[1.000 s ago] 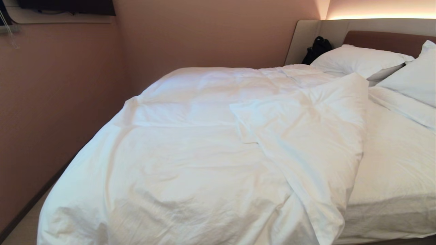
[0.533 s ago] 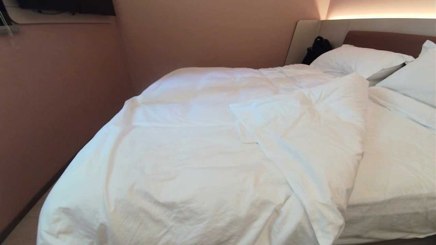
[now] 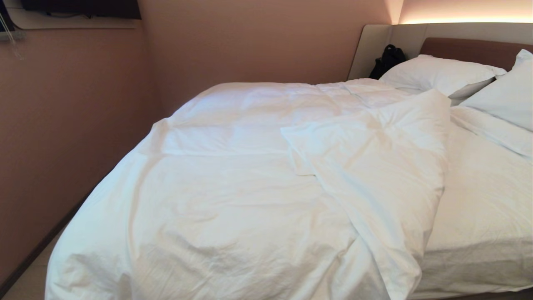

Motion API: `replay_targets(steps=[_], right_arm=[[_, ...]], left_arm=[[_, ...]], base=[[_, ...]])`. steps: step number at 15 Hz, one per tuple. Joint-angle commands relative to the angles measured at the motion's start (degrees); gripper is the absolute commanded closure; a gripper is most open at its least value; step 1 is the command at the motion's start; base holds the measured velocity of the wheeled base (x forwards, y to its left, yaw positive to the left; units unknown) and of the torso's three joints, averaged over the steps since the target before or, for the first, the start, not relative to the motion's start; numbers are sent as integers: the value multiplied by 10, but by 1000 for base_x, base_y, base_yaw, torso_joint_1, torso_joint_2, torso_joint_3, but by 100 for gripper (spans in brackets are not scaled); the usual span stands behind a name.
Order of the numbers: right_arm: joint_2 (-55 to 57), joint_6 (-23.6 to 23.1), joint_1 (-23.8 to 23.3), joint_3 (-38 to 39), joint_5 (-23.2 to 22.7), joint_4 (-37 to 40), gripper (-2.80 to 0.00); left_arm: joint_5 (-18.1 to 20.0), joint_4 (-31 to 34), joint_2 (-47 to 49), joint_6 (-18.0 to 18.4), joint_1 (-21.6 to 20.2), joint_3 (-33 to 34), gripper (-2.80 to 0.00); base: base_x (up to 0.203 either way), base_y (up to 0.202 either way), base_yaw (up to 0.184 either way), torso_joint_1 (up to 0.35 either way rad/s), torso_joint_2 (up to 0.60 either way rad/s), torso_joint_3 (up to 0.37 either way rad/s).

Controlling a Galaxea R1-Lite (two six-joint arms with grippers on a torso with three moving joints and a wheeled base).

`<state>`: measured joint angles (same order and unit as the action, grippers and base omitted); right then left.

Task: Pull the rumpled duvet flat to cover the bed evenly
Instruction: Hold the folded corner of the quilt

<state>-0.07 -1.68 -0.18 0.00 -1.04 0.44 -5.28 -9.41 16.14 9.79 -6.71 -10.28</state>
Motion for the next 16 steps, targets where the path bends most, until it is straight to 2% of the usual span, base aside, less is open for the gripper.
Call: replay_targets(steps=[1, 2, 6, 9, 11, 13, 16], right_arm=[[1, -1, 0, 0, 0, 0, 0], [1, 0, 0, 0, 0, 0, 0], [1, 0, 0, 0, 0, 0, 0], [1, 0, 0, 0, 0, 0, 0], [1, -1, 0, 0, 0, 0, 0], [1, -1, 0, 0, 0, 0, 0], [1, 0, 0, 0, 0, 0, 0]], left_arm=[[1, -93, 3, 2, 4, 46, 0], [2, -117, 5, 3, 5, 57, 0], [-2, -145, 28, 0, 5, 66, 0], [3, -198, 31, 0, 4, 103, 0], [4, -193, 27, -1, 5, 103, 0], [1, -180, 15, -3, 30, 103, 0], [-2, -138, -38, -3, 46, 103, 0]], base=[[0, 0, 0, 0, 0, 0], [0, 0, 0, 0, 0, 0], [0, 0, 0, 0, 0, 0], [0, 0, 0, 0, 0, 0], [0, 0, 0, 0, 0, 0], [0, 0, 0, 0, 0, 0], [0, 0, 0, 0, 0, 0]])
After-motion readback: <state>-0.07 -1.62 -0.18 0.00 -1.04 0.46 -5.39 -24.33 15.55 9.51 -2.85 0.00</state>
